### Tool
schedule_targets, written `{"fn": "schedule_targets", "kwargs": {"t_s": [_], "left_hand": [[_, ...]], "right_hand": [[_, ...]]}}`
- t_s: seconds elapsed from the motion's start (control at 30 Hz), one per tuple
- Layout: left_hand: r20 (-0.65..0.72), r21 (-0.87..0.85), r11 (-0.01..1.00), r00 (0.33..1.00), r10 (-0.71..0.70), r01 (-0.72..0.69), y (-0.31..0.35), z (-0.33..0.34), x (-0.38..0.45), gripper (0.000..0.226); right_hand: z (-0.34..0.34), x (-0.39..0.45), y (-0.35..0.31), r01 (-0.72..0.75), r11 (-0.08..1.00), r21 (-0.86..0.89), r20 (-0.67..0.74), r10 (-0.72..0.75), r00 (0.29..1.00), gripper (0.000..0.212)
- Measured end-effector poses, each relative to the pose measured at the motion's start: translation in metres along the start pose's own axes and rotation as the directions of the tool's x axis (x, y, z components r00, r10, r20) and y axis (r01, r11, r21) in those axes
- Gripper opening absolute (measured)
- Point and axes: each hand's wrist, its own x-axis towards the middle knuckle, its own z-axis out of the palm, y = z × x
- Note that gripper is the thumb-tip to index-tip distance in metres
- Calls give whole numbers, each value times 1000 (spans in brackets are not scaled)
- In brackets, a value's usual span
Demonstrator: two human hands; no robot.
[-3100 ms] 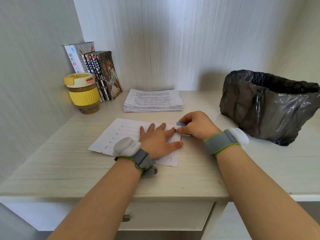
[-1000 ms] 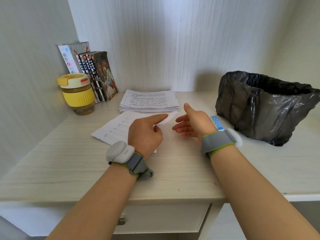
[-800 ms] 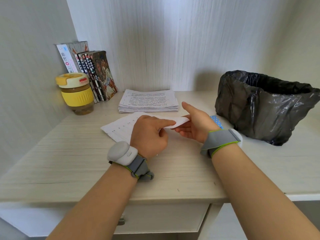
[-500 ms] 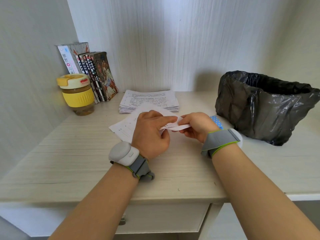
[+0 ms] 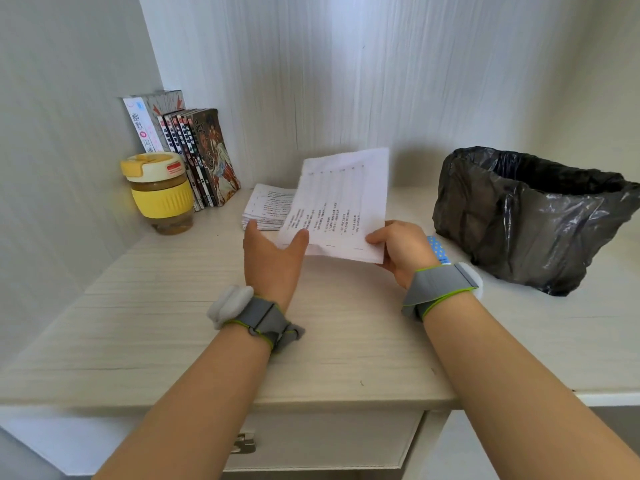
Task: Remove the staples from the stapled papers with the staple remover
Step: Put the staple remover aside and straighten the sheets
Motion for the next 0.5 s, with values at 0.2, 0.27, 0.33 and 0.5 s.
{"fn": "schedule_targets", "kwargs": {"t_s": [0.2,0.27,0.33,0.5], "left_hand": [[162,-335,848,912,-378,411,-6,0,10,80],[179,-433,786,897,-405,442,-7,0,12,51],[234,-491,740,888,-396,459,-2,1,10,30],[479,-376,733,796,-370,567,12,13,6,22]], "right_hand": [[10,-3,2,-58,998,-1,41,58,997,29],[14,-5,2,-76,997,33,53,75,996,30],[18,-5,1,-76,994,76,46,72,996,30],[31,-3,-2,-70,984,162,36,64,997,35]]}}
